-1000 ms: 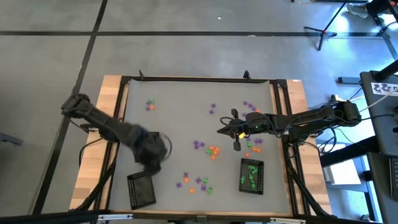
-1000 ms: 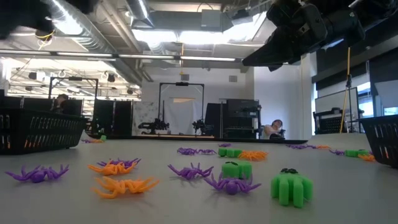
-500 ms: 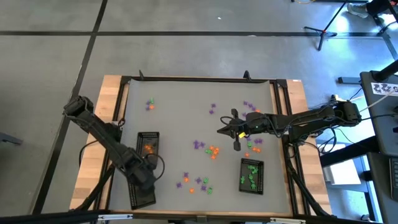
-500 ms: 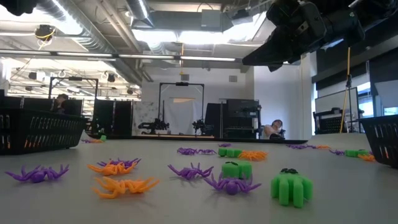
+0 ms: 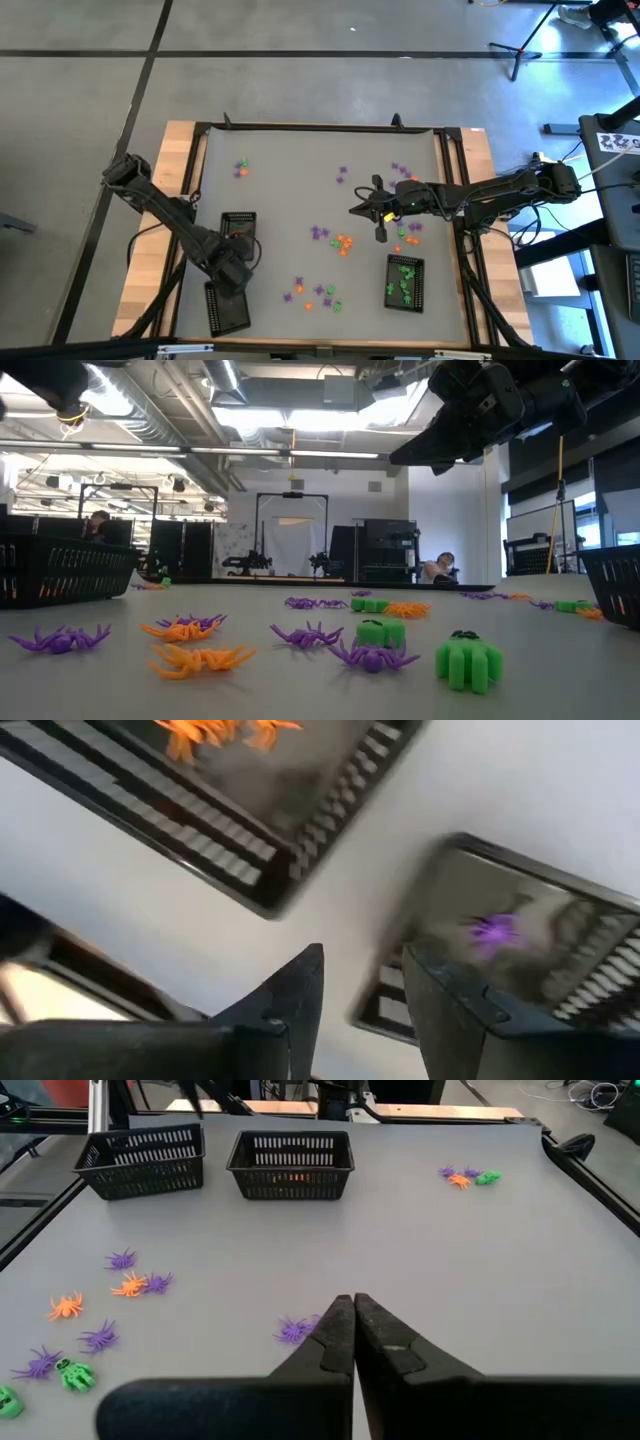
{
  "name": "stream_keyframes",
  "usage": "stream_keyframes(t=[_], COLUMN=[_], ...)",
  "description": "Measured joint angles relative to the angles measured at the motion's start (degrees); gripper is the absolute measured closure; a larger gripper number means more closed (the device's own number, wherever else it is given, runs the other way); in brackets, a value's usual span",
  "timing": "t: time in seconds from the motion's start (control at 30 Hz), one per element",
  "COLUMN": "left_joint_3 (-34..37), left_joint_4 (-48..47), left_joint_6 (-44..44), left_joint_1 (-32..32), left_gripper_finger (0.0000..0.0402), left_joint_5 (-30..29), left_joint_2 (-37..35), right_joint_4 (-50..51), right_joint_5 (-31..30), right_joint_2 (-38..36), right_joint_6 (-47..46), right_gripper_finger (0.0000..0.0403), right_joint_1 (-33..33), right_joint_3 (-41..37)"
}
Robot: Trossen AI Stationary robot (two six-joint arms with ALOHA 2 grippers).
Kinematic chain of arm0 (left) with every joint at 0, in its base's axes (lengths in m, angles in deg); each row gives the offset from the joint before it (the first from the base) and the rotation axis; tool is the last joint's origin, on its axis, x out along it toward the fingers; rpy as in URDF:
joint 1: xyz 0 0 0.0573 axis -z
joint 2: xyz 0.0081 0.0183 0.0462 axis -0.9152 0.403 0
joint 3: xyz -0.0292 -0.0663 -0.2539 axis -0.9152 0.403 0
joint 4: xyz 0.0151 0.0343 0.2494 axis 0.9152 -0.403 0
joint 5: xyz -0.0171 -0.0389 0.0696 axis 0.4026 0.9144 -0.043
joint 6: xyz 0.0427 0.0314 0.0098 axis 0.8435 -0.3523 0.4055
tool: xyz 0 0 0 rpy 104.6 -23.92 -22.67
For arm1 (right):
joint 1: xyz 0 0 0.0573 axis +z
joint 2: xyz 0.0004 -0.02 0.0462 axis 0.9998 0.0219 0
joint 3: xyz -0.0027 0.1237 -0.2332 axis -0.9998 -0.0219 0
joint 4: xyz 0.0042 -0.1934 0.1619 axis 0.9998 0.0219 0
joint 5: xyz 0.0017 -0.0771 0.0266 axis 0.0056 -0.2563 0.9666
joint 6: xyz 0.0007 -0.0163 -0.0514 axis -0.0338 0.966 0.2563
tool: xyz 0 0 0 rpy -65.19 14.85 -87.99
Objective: Sort Halloween decoration
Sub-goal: Adjust the black baskets
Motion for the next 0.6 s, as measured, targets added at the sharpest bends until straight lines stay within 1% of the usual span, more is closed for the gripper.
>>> stream_keyframes(t=[0.07,0.13,0.2,0.33,0.43,0.6], left_joint_3=[0.1,0.6,1.7,5.2,7.4,8.7], left_joint_4=[-0.8,0.5,3.9,13.9,16.4,16.5], left_joint_6=[2.4,5.3,9.4,18.8,21.4,23.9], left_joint_1=[-1.0,-2.2,-2.9,-3.0,-3.0,-2.7], left_gripper_finger=[0.0272,0.0273,0.0273,0.0273,0.0273,0.0273], left_joint_5=[-1.1,-1.3,-1.2,-0.9,0.0,-0.3], left_joint_2=[0.0,0.0,0.0,0.0,0.0,0.0], right_joint_4=[0.0,0.0,0.0,0.1,0.4,0.5], right_joint_5=[0.0,0.0,0.0,0.0,0.0,0.0], right_joint_2=[0.0,0.0,0.0,0.0,0.0,0.0], right_joint_6=[0.0,0.0,0.0,0.0,0.0,0.4], right_gripper_finger=[0.0398,0.0398,0.0398,0.0398,0.0398,0.0398], right_joint_1=[0.0,0.0,0.0,0.0,0.0,0.0], right_joint_3=[0.0,0.0,0.0,0.0,0.0,0.0])
